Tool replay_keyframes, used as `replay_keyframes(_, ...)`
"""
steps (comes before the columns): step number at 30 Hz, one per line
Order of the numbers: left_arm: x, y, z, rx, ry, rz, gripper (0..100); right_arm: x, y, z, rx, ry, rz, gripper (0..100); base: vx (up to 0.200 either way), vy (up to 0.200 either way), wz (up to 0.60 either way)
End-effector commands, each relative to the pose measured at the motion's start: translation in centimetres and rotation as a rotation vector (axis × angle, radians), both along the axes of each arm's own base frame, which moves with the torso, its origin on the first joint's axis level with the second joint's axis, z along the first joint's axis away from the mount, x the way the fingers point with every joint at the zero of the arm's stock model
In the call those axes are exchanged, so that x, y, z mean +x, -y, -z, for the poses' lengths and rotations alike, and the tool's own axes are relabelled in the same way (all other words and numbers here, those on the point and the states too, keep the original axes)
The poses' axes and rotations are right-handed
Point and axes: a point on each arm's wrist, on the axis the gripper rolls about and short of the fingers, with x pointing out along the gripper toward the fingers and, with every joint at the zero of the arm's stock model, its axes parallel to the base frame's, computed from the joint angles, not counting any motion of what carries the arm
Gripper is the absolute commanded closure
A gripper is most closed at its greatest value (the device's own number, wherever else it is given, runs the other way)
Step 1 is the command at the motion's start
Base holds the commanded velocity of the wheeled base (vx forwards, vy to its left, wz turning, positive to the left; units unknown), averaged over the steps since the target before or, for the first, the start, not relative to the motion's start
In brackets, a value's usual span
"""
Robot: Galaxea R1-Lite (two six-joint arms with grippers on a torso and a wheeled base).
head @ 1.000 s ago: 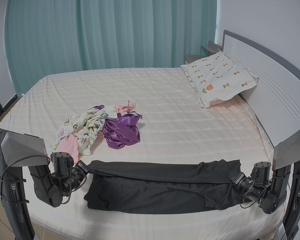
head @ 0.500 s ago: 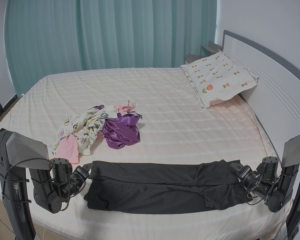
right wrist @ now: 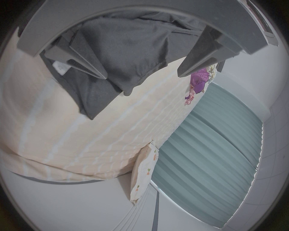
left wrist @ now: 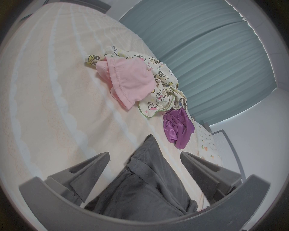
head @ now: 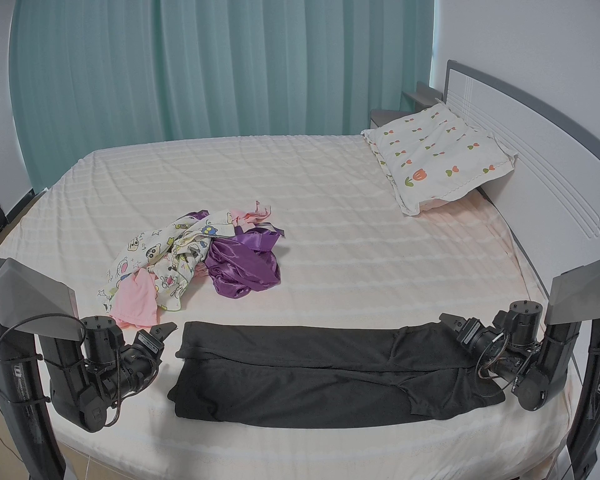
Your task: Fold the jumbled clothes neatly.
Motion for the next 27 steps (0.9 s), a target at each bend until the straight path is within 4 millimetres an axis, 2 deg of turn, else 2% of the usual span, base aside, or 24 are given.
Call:
replay_keyframes(1, -0.2, -0.3, -0.8, -0.032, 0.021, 0.003, 0, 1.7, -0.1, 2.6, -0.013, -0.028, -0.015, 0, 0.000, 0.000, 0.00)
replay_keyframes(6, -0.2, -0.3, -0.8, -0.032, 0.019, 0.003, 0, 2.4, 0.4, 2.6, -0.012, -0.012, -0.006, 0, 0.000, 0.000, 0.00)
replay_keyframes(7, -0.2, -0.3, -0.8, -0.036, 0.018, 0.001, 0, 2.6, 0.6, 3.0, -0.010, -0.017, -0.005, 100, 0.000, 0.000, 0.00)
replay_keyframes(14, -0.3, -0.3, -0.7, -0.048, 0.010, -0.005, 0, 2.5, 1.4, 2.2, -0.005, -0.001, 0.027, 100, 0.000, 0.000, 0.00)
replay_keyframes(19, -0.3, -0.3, -0.5, -0.048, 0.003, -0.005, 0, 2.3, 2.8, 1.3, 0.001, 0.018, 0.075, 100, 0.000, 0.000, 0.00)
replay_keyframes(27, -0.3, -0.3, -0.2, -0.046, -0.006, -0.002, 0, 2.1, 3.1, 1.5, 0.003, 0.005, 0.085, 100, 0.000, 0.000, 0.00)
